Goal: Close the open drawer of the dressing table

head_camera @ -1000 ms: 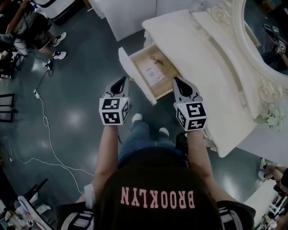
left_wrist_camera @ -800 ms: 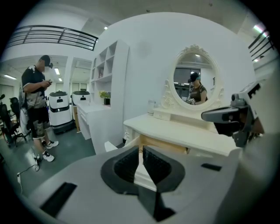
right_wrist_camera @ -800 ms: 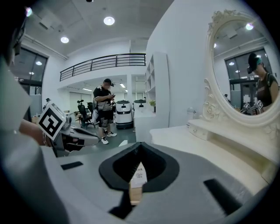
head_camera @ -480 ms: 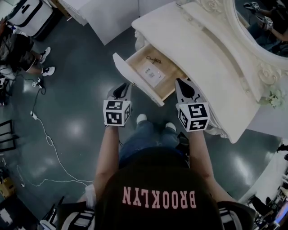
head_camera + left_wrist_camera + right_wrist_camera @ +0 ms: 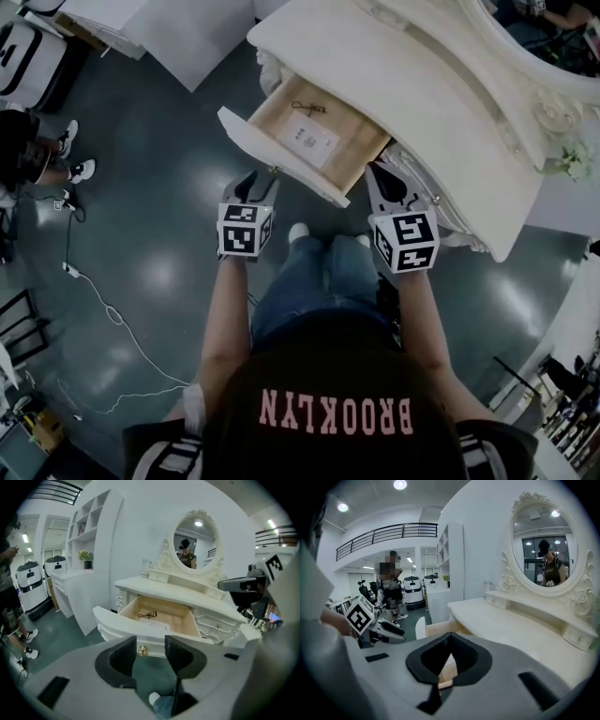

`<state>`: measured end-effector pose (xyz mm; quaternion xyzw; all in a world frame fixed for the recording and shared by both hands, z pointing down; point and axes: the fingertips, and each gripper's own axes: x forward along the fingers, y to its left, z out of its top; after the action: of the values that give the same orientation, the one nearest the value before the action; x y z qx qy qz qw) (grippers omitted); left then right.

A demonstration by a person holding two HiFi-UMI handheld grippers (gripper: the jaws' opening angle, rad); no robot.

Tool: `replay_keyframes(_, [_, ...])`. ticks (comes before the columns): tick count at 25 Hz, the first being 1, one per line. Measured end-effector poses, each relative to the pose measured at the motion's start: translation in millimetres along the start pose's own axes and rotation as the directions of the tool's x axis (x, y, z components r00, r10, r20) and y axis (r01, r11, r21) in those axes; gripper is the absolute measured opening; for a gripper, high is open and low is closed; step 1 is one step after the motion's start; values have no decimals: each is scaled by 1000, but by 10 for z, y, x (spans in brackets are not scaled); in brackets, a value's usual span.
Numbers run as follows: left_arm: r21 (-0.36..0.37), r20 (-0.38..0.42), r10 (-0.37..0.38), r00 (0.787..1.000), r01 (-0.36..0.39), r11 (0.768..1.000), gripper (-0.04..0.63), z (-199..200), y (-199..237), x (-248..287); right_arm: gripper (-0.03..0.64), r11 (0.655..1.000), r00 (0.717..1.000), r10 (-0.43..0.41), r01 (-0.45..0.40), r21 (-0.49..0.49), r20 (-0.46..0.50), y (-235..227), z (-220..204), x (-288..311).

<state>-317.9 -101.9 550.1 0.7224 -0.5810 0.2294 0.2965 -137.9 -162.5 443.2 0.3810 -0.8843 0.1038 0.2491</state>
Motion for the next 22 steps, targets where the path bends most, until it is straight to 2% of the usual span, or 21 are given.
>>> replay_keyframes(4, [41,-45,-38,998,40,998,184,-127,-12,154,-9,1000,1000,-28,28,-9,2,7,-61,-20])
replay_keyframes(10, [98,-126,-27,992,40,994,184,-361,71,325,-8,1000,999,-26,26,1,-21,-25,-217,41])
replay_keyframes(14, [98,-143,-19,990,33,995,184,-459,101,437,-8,999,999,-18,20,48,-42,-80,-349,137])
replay_keyframes(19, [142,-148,27,989,-5,990,183,-547,187,675,-8,996,998,-24,29,82,-55,-167,-476,191])
replay_keyframes(22, [165,-163,22,986,5,986,183,-583,199,785,-9,995,997,-32,39,92,-69,-187,-611,183])
